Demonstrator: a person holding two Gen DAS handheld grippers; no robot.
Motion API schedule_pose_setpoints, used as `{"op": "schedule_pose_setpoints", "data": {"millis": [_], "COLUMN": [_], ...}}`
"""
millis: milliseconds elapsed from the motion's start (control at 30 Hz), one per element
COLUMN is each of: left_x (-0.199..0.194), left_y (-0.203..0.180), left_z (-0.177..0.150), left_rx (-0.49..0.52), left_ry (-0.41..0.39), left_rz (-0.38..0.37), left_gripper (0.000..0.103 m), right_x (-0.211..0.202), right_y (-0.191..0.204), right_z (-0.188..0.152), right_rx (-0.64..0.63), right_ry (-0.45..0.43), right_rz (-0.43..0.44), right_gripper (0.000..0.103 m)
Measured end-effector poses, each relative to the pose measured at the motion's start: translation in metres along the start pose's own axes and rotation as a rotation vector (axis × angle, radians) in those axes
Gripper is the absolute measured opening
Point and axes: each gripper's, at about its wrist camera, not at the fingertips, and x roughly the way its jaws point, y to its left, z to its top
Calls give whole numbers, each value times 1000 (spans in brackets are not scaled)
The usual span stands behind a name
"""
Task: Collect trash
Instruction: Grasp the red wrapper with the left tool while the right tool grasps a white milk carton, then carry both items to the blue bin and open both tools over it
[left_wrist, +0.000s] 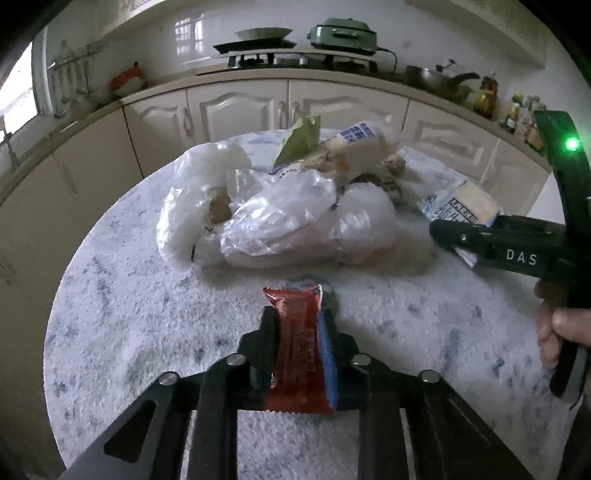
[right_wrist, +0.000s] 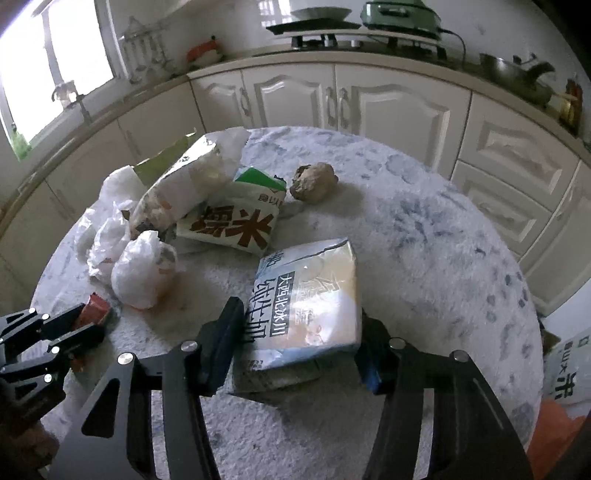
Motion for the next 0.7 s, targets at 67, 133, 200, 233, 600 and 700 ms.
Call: {"op": "schedule_pose_setpoints", "data": {"millis": [67,133,200,233,600,700], "left_x": [0,-7,-11,-15,-40,-51], "left_y": [5,7,5,-2,-34,-42], "left_z": [-4,-13,-15,-18,-27,-23], "left_rx": [-39,-63,-58,-56,-55,-58], "left_ry": [-1,-6,-16,-21,-61,-87], "left_rz": [-56,-96,-101,-104,-136,-134], "left_gripper": [11,11,11,11,11,11], "right_x": [-7,-15,-24,-29,-56,-68], "right_y": [-1,-3,-6,-8,-23,-28], "right_z": [-6,-11,-16,-19,-39,-41], "right_rx": [10,18,28,34,63,78], "right_ry": [-8,-17,-27,-29,-50,-73], "right_rz": [20,23,35,39,55,72], "right_gripper": [53,49,34,34,31,31]}}
